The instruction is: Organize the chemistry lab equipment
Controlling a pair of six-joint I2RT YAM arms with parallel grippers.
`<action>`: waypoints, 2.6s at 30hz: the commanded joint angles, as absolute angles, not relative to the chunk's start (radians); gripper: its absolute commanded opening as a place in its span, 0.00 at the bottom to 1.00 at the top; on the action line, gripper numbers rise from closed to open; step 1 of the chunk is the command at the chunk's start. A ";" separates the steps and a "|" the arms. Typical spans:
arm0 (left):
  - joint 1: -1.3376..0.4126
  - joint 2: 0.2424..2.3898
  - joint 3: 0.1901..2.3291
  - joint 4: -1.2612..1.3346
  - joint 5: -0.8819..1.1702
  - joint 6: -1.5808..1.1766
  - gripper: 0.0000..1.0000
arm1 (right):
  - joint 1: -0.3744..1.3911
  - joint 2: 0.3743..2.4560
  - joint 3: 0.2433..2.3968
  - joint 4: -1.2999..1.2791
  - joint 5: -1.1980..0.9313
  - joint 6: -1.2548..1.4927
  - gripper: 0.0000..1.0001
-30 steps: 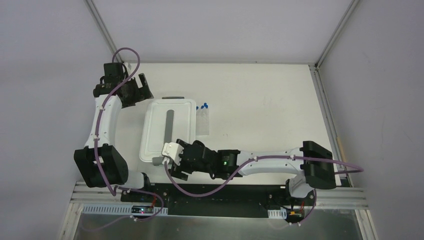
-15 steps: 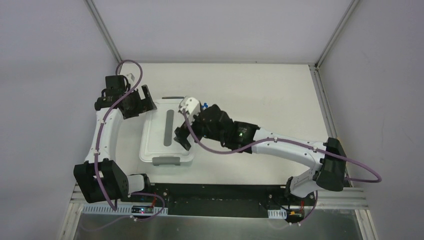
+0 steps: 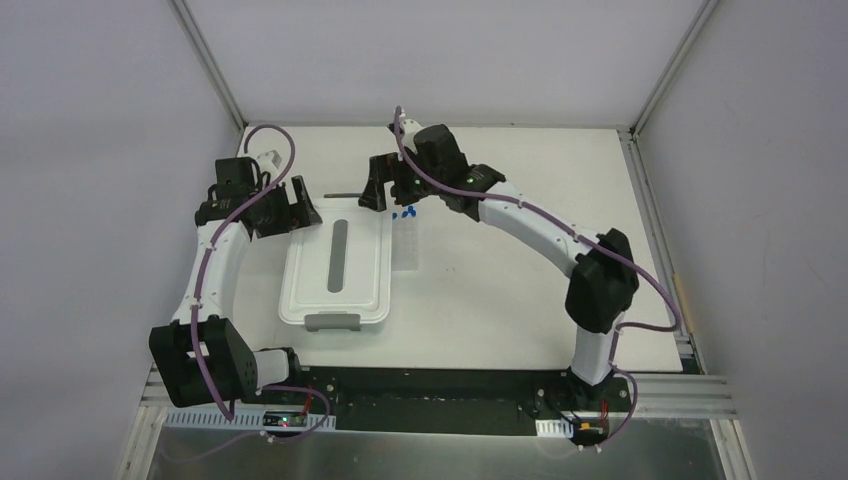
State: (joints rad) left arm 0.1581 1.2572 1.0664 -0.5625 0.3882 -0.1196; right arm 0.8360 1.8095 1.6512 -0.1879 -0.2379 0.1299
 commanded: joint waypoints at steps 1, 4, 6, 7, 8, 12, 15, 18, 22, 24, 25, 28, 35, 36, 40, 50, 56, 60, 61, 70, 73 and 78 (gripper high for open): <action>0.161 1.270 1.057 -0.525 0.422 -0.079 0.84 | 0.794 1.925 1.790 -0.245 -0.397 0.210 0.99; 0.160 1.282 1.049 -0.523 0.409 -0.073 0.78 | 0.784 2.012 1.873 -0.272 -0.438 0.194 0.99; 0.161 1.289 1.045 -0.523 0.407 -0.072 0.75 | 0.784 2.054 1.911 -0.283 -0.445 0.188 0.99; 0.161 1.292 1.045 -0.523 0.408 -0.072 0.73 | 0.783 2.072 1.924 -0.282 -0.447 0.185 0.99; 0.160 1.295 1.045 -0.524 0.408 -0.072 0.72 | 0.783 2.087 1.939 -0.281 -0.447 0.183 0.99; 0.161 1.301 1.046 -0.523 0.410 -0.073 0.69 | 0.774 2.156 2.008 -0.301 -0.452 0.173 0.99; 0.160 1.301 1.043 -0.523 0.417 -0.073 0.66 | 0.773 2.205 2.069 -0.345 -0.451 0.155 0.99; 0.161 1.303 1.040 -0.522 0.416 -0.070 0.63 | 0.772 2.245 2.107 -0.369 -0.434 0.141 0.99; 0.161 1.307 1.039 -0.520 0.416 -0.071 0.61 | 0.771 2.289 2.150 -0.401 -0.400 0.126 0.99; 0.161 1.308 1.037 -0.519 0.420 -0.071 0.60 | 0.770 2.318 2.186 -0.431 -0.402 0.121 0.99; 0.161 1.307 1.037 -0.519 0.421 -0.071 0.60 | 0.770 2.332 2.198 -0.440 -0.410 0.120 0.99; 0.160 1.309 1.037 -0.516 0.422 -0.072 0.59 | 0.769 2.352 2.206 -0.432 -0.457 0.119 0.99; 0.161 1.316 1.037 -0.515 0.422 -0.071 0.58 | 0.770 2.369 2.185 -0.334 -0.559 0.138 0.85; 0.161 1.317 1.038 -0.516 0.421 -0.071 0.58 | 0.769 2.374 2.186 -0.324 -0.572 0.144 0.83; 0.161 1.316 1.037 -0.515 0.420 -0.070 0.58 | 0.769 2.387 2.189 -0.298 -0.623 0.155 0.70; 0.160 1.315 1.036 -0.516 0.419 -0.071 0.57 | 0.774 2.337 2.118 -0.257 -0.598 0.110 0.44; 0.161 1.317 1.037 -0.516 0.416 -0.072 0.56 | 0.785 2.320 2.094 -0.268 -0.559 0.042 0.38; 0.160 1.319 1.038 -0.515 0.415 -0.073 0.56 | 0.808 2.295 2.064 -0.275 -0.498 -0.042 0.30; 0.161 1.320 1.037 -0.515 0.414 -0.072 0.56 | 0.816 2.285 2.052 -0.273 -0.479 -0.062 0.29; 0.160 1.321 1.036 -0.515 0.411 -0.076 0.55 | 0.877 2.231 1.954 -0.214 -0.322 -0.189 0.10; 0.161 1.321 1.034 -0.515 0.402 -0.077 0.54 | 0.893 2.224 1.939 -0.198 -0.291 -0.216 0.01; 0.161 1.318 1.032 -0.515 0.382 -0.083 0.53 | 0.908 2.211 1.903 -0.144 -0.252 -0.228 0.00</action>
